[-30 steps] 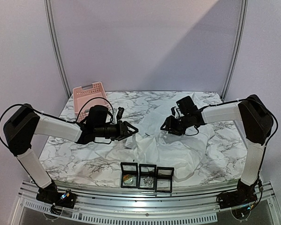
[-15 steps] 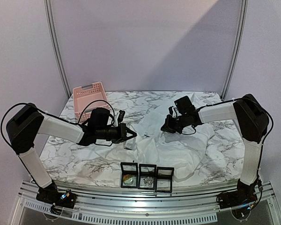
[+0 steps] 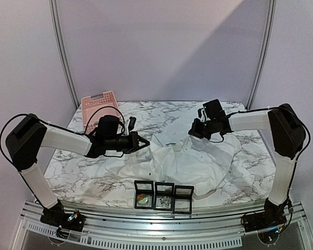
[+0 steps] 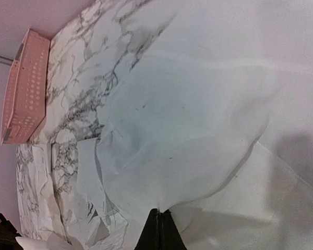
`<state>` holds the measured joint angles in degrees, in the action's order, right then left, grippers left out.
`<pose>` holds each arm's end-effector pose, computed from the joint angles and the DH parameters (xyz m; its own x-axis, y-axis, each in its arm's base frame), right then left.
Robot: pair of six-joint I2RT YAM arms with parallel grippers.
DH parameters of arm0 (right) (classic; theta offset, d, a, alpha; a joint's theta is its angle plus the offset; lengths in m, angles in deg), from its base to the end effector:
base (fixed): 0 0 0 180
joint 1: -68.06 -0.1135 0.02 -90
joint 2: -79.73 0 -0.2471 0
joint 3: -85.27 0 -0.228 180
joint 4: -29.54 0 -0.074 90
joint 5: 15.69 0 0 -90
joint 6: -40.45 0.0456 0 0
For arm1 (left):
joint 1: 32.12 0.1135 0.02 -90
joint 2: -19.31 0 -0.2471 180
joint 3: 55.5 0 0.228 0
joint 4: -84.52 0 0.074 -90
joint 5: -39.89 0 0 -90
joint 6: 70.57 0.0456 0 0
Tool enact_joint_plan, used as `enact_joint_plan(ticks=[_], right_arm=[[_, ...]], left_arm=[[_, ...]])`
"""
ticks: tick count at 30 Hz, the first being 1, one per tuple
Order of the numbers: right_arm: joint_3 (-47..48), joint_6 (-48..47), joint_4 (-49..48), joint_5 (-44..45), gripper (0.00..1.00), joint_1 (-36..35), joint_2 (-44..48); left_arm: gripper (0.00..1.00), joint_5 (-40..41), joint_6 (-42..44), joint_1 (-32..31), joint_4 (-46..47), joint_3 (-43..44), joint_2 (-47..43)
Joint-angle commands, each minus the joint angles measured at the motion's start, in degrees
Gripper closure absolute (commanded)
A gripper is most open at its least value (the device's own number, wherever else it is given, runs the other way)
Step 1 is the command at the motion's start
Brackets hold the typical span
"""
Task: Remove the brooch from the garment
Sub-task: Smooth out the flattened clothing at the center of the board.
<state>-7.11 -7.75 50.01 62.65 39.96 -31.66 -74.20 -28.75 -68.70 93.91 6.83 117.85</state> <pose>0.3519 0.1983 0.1689 -0.8514 0.2854 -0.4401 -0.0289 0.8122 0.5826 0.2650 -0.2199 0.1710 -0.8650 -0.2053 -0.4578 0.2878 0.5445 -0.7879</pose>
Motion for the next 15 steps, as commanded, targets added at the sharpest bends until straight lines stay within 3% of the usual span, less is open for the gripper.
enact_joint_plan(ticks=[1, 5, 9, 11, 13, 15], right_arm=[[1.21, -3.87, 1.92, 7.63, 1.00, 3.30, 5.07], [-1.83, -4.81, 2.23, 8.76, 1.00, 4.40, 7.74], [-5.72, -6.17, 0.12, 4.37, 0.97, 4.40, 8.63], [-7.71, -8.27, -1.74, 1.55, 0.89, 4.31, 9.23], [-8.58, -11.27, -2.62, -0.61, 0.69, 4.23, 10.66], [-8.10, -15.88, -1.66, -0.61, 0.49, 3.33, 12.95]], left_arm=[[1.00, 0.86, 1.99, 2.33, 0.55, 3.21, -2.02], [1.00, -1.38, 2.76, 2.37, -0.40, 3.83, 0.13], [1.00, -2.99, 2.71, 2.30, 0.02, 2.01, 2.84], [1.00, -3.50, 3.17, 2.30, 0.10, 0.88, 3.89], [1.00, -4.23, 3.80, 2.29, -0.19, 0.30, 4.80], [0.87, -4.67, 3.98, 2.29, 0.10, -0.14, 5.05]])
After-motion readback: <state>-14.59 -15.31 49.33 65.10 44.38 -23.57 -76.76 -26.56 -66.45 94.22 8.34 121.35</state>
